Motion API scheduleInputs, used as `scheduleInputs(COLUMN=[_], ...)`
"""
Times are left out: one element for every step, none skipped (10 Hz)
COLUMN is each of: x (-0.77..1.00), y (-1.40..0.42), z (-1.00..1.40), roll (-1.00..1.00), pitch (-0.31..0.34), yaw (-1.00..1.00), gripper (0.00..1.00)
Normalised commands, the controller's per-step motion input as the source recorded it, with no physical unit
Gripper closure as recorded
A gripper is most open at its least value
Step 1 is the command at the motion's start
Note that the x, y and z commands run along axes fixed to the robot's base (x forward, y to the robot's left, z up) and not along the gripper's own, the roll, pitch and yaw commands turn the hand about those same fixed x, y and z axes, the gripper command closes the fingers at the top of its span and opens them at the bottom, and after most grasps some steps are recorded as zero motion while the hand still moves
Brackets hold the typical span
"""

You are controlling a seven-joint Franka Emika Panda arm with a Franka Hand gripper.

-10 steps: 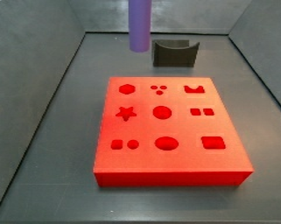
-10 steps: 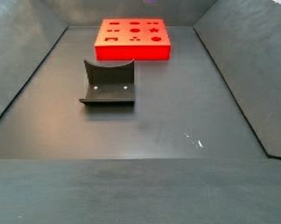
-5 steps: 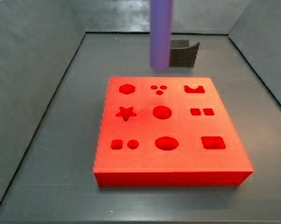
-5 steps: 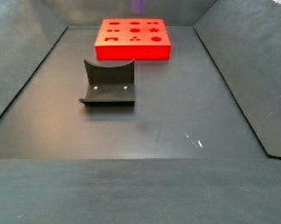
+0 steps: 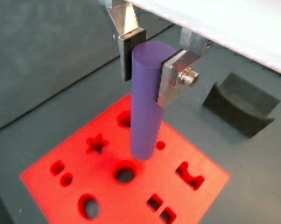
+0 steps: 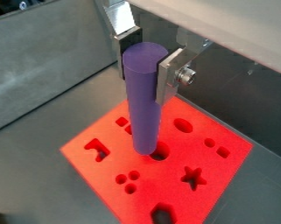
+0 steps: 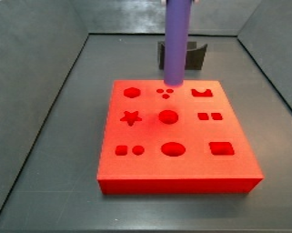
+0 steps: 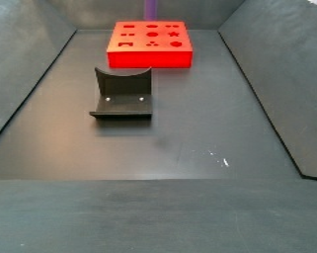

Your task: Insert the round object.

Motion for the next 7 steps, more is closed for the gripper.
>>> scheduleInputs(x=[0.03, 0.11, 0.13, 0.09, 0.00, 0.00, -0.06], y=[-0.38, -0.29, -0.30, -0.19, -0.17, -0.15, -0.17], z=[-0.36, -0.29, -0.25, -0.25, -0.26, -0.29, -0.30], roll=[0.25, 0.32, 0.32, 0.17, 0.07, 0.03, 0.02], pitch=[-0.004, 0.000, 0.000, -0.003, -0.027, -0.044, -0.046], yaw=[0.14, 0.12, 0.11, 0.05, 0.02, 0.00, 0.00], gripper=[1.00, 1.00, 1.00, 1.00, 1.00, 1.00, 1.00])
